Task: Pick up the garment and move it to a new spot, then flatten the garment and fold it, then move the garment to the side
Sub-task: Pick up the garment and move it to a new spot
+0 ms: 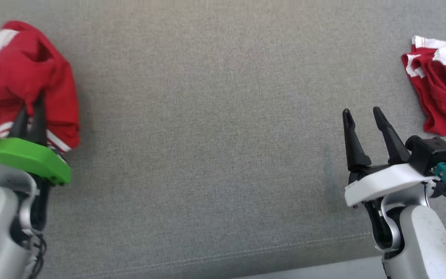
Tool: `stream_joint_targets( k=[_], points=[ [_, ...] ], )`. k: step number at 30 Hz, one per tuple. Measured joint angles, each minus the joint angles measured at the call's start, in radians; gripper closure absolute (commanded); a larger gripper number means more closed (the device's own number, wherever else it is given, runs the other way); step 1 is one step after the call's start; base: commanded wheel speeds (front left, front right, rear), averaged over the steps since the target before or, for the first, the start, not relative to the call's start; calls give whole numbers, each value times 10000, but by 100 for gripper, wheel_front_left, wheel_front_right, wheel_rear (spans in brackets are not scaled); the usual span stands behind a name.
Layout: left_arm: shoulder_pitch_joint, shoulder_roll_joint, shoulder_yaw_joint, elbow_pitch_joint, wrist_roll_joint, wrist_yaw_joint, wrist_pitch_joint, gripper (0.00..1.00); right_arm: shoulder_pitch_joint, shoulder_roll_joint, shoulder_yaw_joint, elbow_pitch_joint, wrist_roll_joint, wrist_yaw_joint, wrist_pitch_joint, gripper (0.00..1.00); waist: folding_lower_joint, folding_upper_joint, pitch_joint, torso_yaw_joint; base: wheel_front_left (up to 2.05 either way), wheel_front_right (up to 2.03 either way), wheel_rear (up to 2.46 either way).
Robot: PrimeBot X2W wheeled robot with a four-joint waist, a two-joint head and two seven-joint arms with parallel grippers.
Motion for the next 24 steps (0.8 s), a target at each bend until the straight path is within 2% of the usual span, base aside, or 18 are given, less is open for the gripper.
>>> stream_joint_targets(
  k=[7, 14, 18, 24],
  points=[
    [1027, -1202, -1336, -217, 403, 92, -165, 100, 851, -2, 96, -174, 21, 0, 426, 0, 0, 0, -1396, 140, 0, 0, 0],
    [1434, -2541, -2336, 328, 474, 17, -221, 100, 1464, -4, 328, -581, 19, 0, 888, 0, 0, 0, -2628, 64, 0, 0, 0],
    [1241, -3331, -2483, 1124, 370, -71, -347, 100, 1518, 0, 669, -755, 21, 0, 1070, 0, 0, 0, -2986, -311, 0, 0, 0],
    [279, -3960, -2539, 2566, 405, -221, -477, 100, 1285, 10, 1643, -895, 211, 2, 1145, 0, 0, 0, -3215, -1164, 0, 0, 0]
  ],
)
